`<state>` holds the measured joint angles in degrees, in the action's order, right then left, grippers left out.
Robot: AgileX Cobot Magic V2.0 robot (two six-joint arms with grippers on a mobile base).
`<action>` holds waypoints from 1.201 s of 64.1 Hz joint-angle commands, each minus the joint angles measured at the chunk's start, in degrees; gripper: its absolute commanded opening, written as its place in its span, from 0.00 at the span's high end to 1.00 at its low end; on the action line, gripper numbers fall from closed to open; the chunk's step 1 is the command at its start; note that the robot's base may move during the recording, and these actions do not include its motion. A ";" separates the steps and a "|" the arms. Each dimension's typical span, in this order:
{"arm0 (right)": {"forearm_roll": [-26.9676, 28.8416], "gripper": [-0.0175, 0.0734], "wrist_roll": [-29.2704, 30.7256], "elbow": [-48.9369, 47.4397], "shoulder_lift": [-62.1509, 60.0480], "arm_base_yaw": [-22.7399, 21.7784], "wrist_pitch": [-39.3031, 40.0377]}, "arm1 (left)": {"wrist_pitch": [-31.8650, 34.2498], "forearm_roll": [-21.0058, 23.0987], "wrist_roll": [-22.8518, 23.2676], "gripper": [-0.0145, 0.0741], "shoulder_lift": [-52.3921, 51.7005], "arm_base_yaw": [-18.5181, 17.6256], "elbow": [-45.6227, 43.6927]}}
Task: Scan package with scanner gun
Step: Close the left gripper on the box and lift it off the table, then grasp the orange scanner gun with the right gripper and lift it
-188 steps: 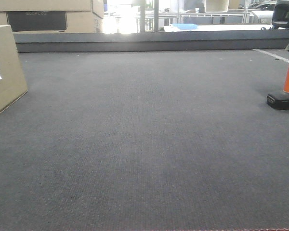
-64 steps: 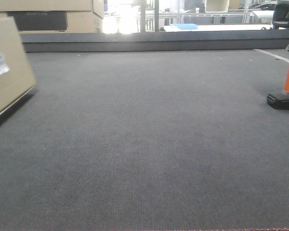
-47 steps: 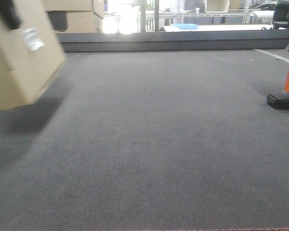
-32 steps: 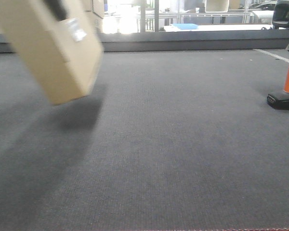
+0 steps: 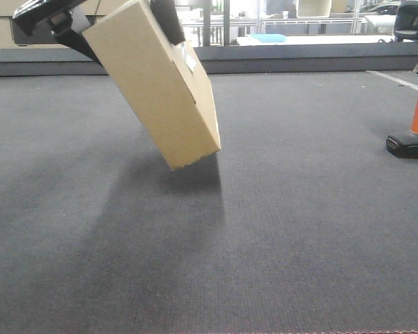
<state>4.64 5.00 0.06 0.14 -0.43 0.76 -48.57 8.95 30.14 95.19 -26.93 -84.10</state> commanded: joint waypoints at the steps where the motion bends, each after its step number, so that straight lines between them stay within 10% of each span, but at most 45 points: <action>1: 6.25 0.99 -0.08 -0.71 -0.14 -0.19 -2.58 | 0.38 1.82 0.37 0.96 0.39 -0.41 -0.11; 32: 0.53 0.99 0.07 -21.44 26.35 -0.19 -10.58 | -0.09 3.53 -0.10 0.96 0.79 -0.79 -0.11; 77: 8.43 0.99 0.07 -22.72 59.81 -0.19 17.16 | -0.09 3.43 -0.10 0.96 0.79 -0.79 -0.11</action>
<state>12.43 5.00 -22.40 55.53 -0.43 10.36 -49.14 11.83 30.09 96.08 -27.32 -84.10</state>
